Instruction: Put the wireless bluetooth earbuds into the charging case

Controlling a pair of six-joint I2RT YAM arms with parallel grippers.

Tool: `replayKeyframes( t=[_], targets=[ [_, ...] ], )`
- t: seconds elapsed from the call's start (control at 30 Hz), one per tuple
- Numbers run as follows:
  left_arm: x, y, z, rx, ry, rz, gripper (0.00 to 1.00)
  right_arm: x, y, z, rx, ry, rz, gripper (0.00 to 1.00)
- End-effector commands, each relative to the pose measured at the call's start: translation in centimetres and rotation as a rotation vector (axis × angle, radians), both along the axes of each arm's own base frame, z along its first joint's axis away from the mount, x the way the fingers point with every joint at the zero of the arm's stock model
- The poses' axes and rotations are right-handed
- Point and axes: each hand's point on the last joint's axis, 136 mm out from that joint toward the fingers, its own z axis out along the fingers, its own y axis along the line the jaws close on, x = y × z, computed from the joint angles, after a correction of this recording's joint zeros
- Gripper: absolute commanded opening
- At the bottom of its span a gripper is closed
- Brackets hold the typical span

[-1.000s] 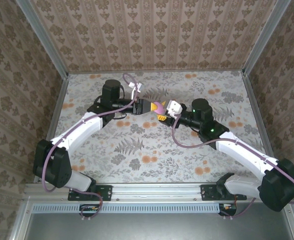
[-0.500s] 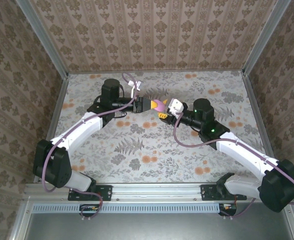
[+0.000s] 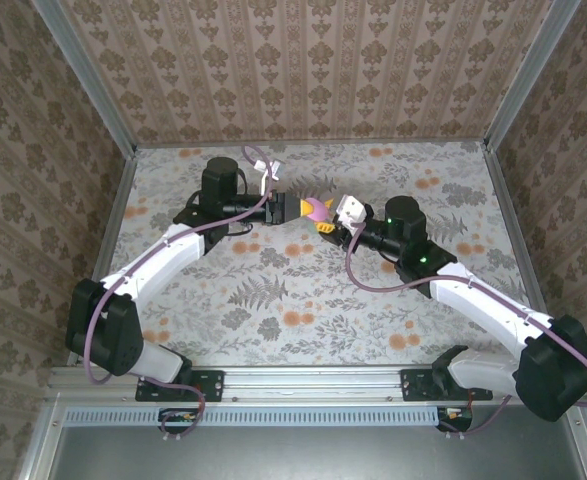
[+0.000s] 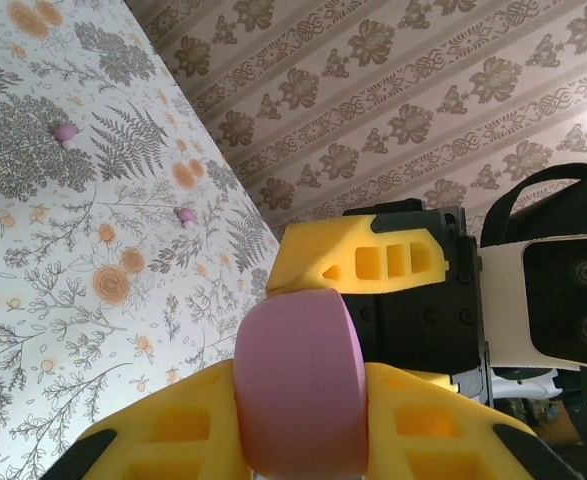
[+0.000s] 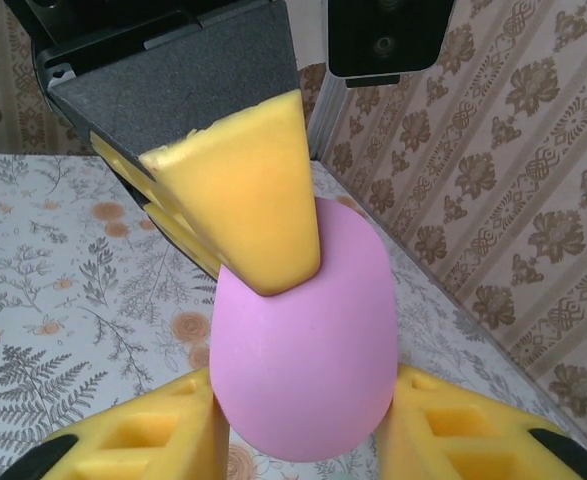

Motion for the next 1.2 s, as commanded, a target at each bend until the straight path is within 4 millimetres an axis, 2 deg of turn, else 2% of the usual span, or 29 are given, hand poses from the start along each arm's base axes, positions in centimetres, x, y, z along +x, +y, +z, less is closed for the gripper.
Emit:
replayKeyframes(
  t=[0.0, 0.17, 0.2, 0.27, 0.3, 0.4, 0.67, 0.87, 1.07, 1.17],
  targets=[
    [-0.2, 0.0, 1.3, -0.022, -0.046, -0.003, 0.21, -0.2, 0.6, 1.4, 0.034, -0.013, 0.033, 0.34],
    [-0.2, 0.3, 1.4, -0.008, -0.076, 0.006, 0.32, -0.7, 0.8, 1.2, 0.024, 0.017, 0.059, 0.30],
    [-0.2, 0.3, 1.4, -0.006, -0.084, 0.006, 0.37, -0.9, 0.9, 1.2, 0.023, 0.027, 0.067, 0.29],
    [-0.3, 0.4, 1.6, -0.002, -0.113, 0.010, 0.56, -1.2, 1.1, 1.1, 0.024, 0.057, 0.088, 0.29],
    [-0.4, 0.5, 1.8, -0.004, -0.139, 0.007, 0.61, -1.4, 1.2, 1.1, 0.027, 0.077, 0.106, 0.29],
    [-0.3, 1.0, 2.4, -0.001, -0.237, 0.035, 0.69, -2.0, 1.4, 1.6, 0.063, 0.152, 0.164, 0.28],
    [-1.0, 3.4, 4.0, -0.042, -0.578, 0.038, 0.71, -3.1, 1.3, 2.6, 0.134, 0.333, 0.310, 0.27],
    [-4.7, 3.9, 3.9, -0.101, -0.897, -0.121, 0.71, -3.3, 0.9, 3.4, 0.168, 0.397, 0.371, 0.26],
    [-5.3, 3.6, 3.6, -0.106, -0.922, -0.207, 0.71, -3.7, 0.9, 3.9, 0.152, 0.395, 0.414, 0.26],
    [-4.5, 3.5, 3.3, -0.081, -0.927, -0.180, 0.72, -3.9, 0.9, 3.9, 0.142, 0.392, 0.429, 0.27]
  ],
)
